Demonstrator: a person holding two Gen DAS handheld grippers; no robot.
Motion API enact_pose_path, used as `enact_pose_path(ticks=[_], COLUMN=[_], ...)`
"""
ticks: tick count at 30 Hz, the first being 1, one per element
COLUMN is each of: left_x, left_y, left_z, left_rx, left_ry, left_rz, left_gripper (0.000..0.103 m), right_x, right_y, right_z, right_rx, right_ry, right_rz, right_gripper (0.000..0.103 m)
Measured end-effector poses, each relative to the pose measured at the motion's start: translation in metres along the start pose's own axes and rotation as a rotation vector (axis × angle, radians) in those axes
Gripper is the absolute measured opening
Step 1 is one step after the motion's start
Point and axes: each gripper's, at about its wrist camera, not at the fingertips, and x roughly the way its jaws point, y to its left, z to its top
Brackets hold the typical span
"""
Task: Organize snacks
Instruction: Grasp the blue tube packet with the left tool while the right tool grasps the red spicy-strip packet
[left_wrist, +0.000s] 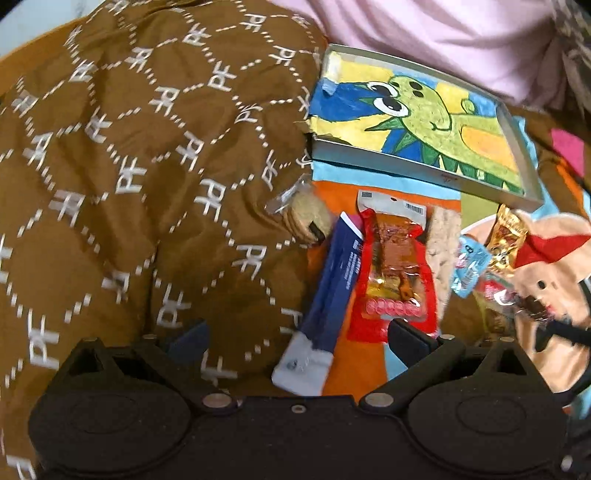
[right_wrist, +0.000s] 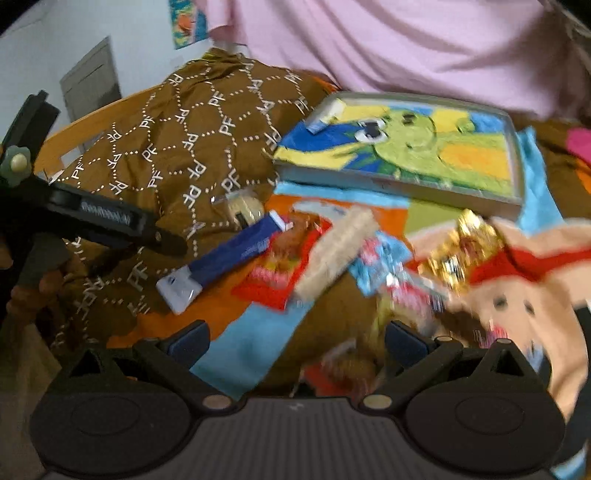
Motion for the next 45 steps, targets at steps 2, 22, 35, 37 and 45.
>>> enact_pose_path(ticks=[2,22,35,37,45], left_x=[0.004,0.053,0.066,0.067,0.07], left_y=[-0.006,-0.017,-0.03,-0.029,-0.034], left_z=[0.004,0.001,0.001,0.001,-0.002], left_rx=[0.053,0.139,0.223,0.222,0.251], left_ry=[-0.021,0.062,0.061,0.054,0.029], left_rz=[0.019,-0.024,0.004,0.009,0.01], left_gripper=[0.102,0.094,0.065,0.058,0.041], right_x=[0.014,0.124,0.154,0.163,0.171], right_y=[-0.004,-0.041,-0.011,-0.008,-0.004], right_z=[0.01,0.08,0.082,0.081,0.075], right_rx=[-0.018,0.021,0.019,0.027,0.005], right_ry=[-0.014,0.044,0.199,0.23,0.23], right_rz=[0.009,0.248,0.085,0.06,-0.012], right_gripper=[0.103,0.08,0.072,0.072,0.061])
